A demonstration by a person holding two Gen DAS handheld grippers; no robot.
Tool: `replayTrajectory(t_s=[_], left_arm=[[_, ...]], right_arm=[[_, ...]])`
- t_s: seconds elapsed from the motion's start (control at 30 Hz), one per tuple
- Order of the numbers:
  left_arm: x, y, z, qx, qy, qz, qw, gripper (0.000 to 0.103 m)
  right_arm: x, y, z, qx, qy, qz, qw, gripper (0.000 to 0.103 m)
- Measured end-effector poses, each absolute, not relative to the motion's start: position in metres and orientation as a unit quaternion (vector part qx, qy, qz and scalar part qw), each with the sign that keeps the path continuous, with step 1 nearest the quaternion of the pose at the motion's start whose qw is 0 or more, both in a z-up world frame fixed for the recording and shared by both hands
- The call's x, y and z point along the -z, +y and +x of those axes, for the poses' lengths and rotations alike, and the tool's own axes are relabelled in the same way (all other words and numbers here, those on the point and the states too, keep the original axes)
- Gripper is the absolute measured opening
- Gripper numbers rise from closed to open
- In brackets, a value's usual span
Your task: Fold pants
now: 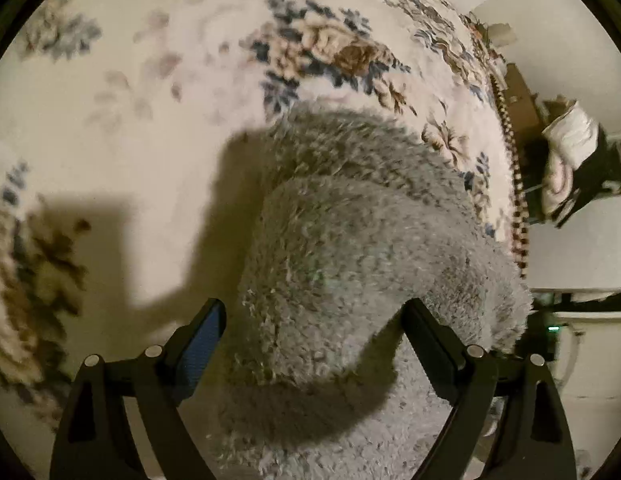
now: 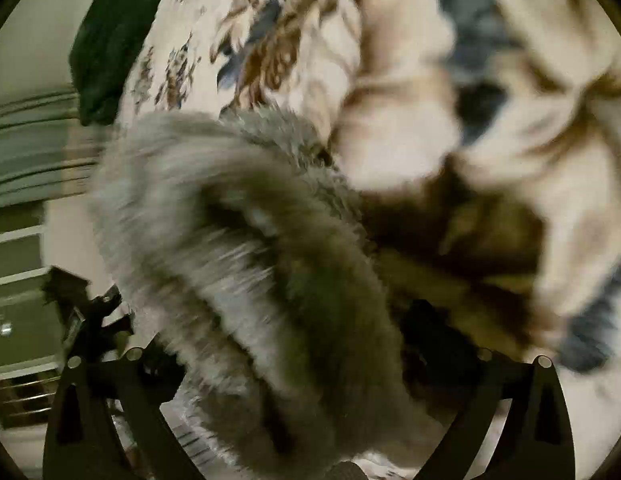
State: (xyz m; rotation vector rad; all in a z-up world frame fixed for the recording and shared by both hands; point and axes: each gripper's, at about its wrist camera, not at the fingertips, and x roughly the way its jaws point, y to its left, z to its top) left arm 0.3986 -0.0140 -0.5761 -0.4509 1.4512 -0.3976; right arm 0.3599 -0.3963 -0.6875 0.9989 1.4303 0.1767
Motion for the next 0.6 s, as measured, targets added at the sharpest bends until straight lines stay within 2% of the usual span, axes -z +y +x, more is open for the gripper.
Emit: replayTrajectory(t_s=[0.1, 0.17, 0.2, 0.27, 0.3, 0.37, 0.47, 0.6], left_arm=[[0.596, -0.003, 0.402, 0.195, 0.664, -0.269, 0.670, 0.092], [0.603, 0.001, 0.402, 0.207, 0.663, -0.297, 0.655, 0.088], [0.602, 0.002, 0.402, 0.211, 0.659, -0.300, 0.657, 0.073], [0.591, 0.000, 0.400, 0.223, 0.645, -0.296, 0.668, 0.051], [0.586, -0.002, 0.399, 0.225, 0.643, -0.290, 0.672, 0.043], [0.573, -0.005, 0.398, 0.231, 0.635, -0.289, 0.678, 0.038], [0.550, -0.010, 0.400, 0.242, 0.618, -0.280, 0.693, 0.037], [0.521, -0.015, 0.420, 0.255, 0.596, -0.284, 0.706, 0.037]], right_arm=[[0.713, -0.398, 0.360, -0.108, 0.613, 0.490, 0.610, 0.102], [0.723, -0.396, 0.360, -0.120, 0.608, 0.512, 0.594, 0.101], [0.723, -0.395, 0.360, -0.128, 0.606, 0.517, 0.591, 0.098], [0.720, -0.391, 0.360, -0.137, 0.599, 0.522, 0.592, 0.067], [0.714, -0.389, 0.360, -0.131, 0.594, 0.522, 0.597, 0.064], [0.700, -0.386, 0.362, -0.119, 0.591, 0.506, 0.617, 0.050], [0.679, -0.382, 0.364, -0.112, 0.580, 0.499, 0.635, 0.045], [0.640, -0.383, 0.377, -0.122, 0.555, 0.496, 0.656, 0.045]])
